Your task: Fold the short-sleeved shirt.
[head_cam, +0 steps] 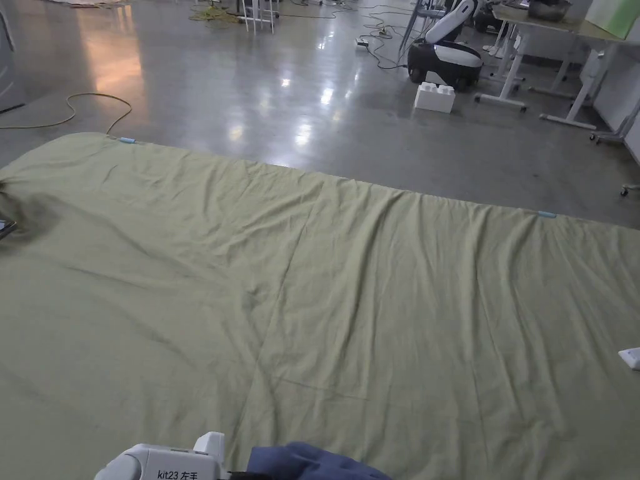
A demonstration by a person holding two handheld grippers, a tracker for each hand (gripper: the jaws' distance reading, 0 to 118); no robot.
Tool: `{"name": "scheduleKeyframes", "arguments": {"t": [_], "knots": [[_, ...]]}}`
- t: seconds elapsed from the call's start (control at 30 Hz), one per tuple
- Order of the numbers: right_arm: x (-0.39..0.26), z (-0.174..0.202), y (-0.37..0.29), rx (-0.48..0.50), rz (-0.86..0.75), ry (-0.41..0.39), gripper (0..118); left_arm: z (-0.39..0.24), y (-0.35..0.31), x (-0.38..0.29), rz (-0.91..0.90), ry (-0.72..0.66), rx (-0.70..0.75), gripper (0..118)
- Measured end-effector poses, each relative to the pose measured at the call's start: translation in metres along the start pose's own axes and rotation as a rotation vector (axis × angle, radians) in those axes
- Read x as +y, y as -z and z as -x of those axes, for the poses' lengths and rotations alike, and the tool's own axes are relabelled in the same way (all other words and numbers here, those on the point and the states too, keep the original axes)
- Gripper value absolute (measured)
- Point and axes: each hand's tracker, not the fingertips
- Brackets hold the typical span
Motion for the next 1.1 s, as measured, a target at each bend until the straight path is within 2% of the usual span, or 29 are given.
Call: {"name": "scheduleKeyframes", "arguments": {"t": [0.4, 0.5, 0.53, 0.7, 0.87, 1.1], "knots": [[0.023, -0.014, -0.005, -0.039, -0.026, -0.036, 3, 0.002, -0.027, -0.015, -0.088, -0.064, -0.105, 26], [0.041, -0.026, -0.011, -0.030, -0.097, -0.063, 3, 0.001, -0.046, -0.009, -0.099, -0.073, -0.102, 26], [0.049, -0.032, -0.015, -0.021, -0.116, -0.047, 3, 0.000, -0.053, -0.007, -0.102, -0.070, -0.100, 26], [0.101, -0.065, -0.039, -0.074, -0.247, 0.013, 3, -0.013, -0.109, 0.011, -0.112, -0.019, -0.053, 26], [0.143, -0.096, -0.058, -0.136, -0.361, 0.036, 3, -0.001, -0.177, 0.038, -0.137, 0.000, 0.027, 26], [0.168, -0.127, -0.076, -0.191, -0.430, 0.058, 3, 0.001, -0.276, 0.066, -0.175, 0.014, 0.227, 26]]}}
